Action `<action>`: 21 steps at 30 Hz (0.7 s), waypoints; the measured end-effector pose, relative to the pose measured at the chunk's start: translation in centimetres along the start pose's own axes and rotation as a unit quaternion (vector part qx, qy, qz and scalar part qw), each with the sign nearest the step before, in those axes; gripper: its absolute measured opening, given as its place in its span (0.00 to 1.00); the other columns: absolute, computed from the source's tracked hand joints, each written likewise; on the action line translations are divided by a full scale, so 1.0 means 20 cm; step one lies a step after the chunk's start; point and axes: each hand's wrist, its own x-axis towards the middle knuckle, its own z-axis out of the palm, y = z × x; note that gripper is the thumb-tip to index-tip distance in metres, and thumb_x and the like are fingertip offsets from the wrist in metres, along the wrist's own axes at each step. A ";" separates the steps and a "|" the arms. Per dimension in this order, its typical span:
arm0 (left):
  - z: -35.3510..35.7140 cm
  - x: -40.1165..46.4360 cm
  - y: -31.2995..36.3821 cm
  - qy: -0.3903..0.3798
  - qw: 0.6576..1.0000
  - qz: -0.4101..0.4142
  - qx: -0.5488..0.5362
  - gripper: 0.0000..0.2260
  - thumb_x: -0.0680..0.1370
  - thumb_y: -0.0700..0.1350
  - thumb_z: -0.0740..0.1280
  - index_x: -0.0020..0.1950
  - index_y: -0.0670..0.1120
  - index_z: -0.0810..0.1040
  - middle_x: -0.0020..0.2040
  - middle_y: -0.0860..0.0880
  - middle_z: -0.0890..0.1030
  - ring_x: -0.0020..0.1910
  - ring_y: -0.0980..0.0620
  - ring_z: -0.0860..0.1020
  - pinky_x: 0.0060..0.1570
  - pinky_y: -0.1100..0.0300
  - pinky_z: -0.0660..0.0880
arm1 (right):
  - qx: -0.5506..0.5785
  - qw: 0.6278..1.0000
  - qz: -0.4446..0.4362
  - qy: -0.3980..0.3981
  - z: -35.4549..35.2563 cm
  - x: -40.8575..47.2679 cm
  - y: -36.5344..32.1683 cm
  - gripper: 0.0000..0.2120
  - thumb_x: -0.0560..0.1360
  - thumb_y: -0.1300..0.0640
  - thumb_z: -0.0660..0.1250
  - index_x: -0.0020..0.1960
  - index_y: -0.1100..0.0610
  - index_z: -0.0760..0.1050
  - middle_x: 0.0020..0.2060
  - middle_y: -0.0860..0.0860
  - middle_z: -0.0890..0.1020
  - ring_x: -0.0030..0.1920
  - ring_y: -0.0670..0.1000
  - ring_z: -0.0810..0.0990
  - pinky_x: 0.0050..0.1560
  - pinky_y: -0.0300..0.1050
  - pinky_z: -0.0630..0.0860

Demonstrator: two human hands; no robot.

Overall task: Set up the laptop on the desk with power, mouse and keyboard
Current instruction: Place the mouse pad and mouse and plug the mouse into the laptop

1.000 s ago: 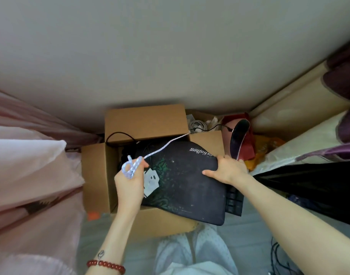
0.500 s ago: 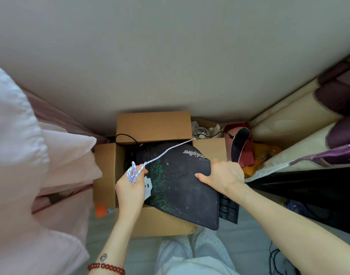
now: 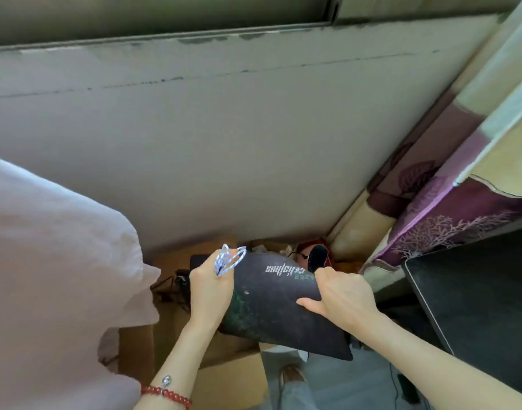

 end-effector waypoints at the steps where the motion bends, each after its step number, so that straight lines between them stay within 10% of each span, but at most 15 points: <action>1: 0.00 0.03 0.10 -0.001 1.000 0.007 -0.020 0.12 0.78 0.38 0.62 0.35 0.45 0.78 0.30 0.50 0.78 0.30 0.57 0.69 0.31 0.57 0.67 | -0.004 1.000 0.013 0.001 -0.05 -0.03 0.02 0.28 0.68 0.29 0.57 0.48 0.53 0.72 0.40 0.48 0.80 0.37 0.51 0.81 0.31 0.42 0.70; 5: -0.02 0.07 0.47 -0.003 0.994 0.058 -0.097 0.14 0.76 0.37 0.63 0.38 0.54 0.81 0.25 0.58 0.76 0.24 0.63 0.68 0.26 0.72 0.64 | -0.059 0.996 0.050 0.040 -0.24 -0.13 0.12 0.28 0.55 0.31 0.72 0.32 0.56 0.73 0.23 0.50 0.76 0.19 0.51 0.75 0.19 0.38 0.66; 11: -0.05 -0.03 0.74 -0.031 0.983 0.119 -0.135 0.11 0.77 0.38 0.65 0.36 0.50 0.79 0.22 0.58 0.72 0.22 0.61 0.66 0.25 0.72 0.62 | -0.134 0.984 0.107 0.054 -0.39 -0.29 0.37 0.29 0.68 0.28 0.55 0.46 0.54 0.71 0.40 0.49 0.80 0.37 0.51 0.81 0.30 0.43 0.65; 21: 0.01 -0.55 1.58 -0.050 0.926 0.320 -0.194 0.13 0.76 0.38 0.65 0.36 0.53 0.79 0.27 0.52 0.75 0.23 0.66 0.70 0.27 0.75 0.63 | -0.132 0.956 0.192 0.180 -0.95 -0.99 0.74 0.29 0.61 0.29 0.66 0.36 0.57 0.73 0.26 0.49 0.79 0.24 0.50 0.78 0.21 0.40 0.64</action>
